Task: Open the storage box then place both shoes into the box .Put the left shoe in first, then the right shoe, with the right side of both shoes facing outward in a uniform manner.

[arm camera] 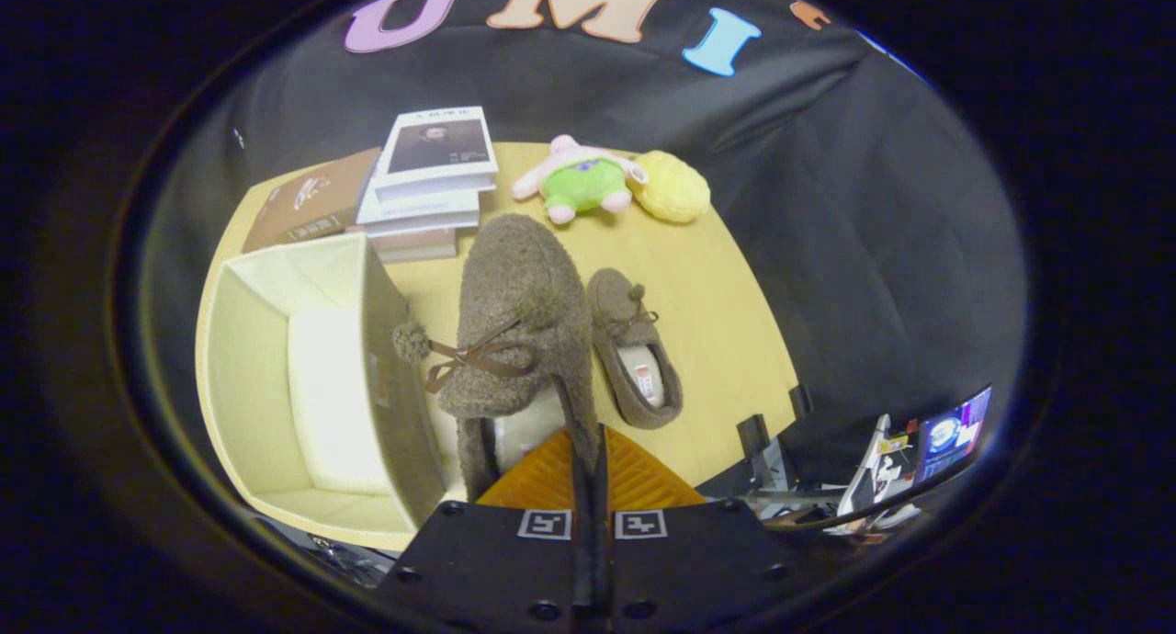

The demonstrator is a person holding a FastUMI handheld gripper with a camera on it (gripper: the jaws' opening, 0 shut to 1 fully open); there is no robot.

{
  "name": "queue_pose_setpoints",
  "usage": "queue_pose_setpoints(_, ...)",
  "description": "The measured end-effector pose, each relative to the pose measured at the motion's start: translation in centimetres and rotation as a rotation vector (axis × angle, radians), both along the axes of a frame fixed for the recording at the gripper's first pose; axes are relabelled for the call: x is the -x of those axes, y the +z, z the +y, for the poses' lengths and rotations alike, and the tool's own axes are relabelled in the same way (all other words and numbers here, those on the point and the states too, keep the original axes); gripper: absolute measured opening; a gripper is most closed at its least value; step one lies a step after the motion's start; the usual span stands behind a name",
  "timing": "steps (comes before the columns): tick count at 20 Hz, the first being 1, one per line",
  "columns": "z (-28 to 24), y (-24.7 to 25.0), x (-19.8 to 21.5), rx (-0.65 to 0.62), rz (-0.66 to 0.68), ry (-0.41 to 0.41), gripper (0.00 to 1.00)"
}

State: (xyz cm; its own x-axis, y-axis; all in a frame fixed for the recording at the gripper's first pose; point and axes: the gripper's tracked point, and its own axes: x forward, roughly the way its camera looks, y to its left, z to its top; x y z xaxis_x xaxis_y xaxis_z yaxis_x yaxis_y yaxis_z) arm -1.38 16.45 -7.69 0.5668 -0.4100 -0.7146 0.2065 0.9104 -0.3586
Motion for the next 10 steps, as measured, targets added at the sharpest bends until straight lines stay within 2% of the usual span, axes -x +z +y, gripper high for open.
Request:
queue_pose_setpoints(5,8.1,2.0,-0.4,-0.055,-0.07,0.075,0.03)
queue_pose_setpoints(10,13.6,-1.8,-0.2,-0.118,-0.026,0.118,0.03)
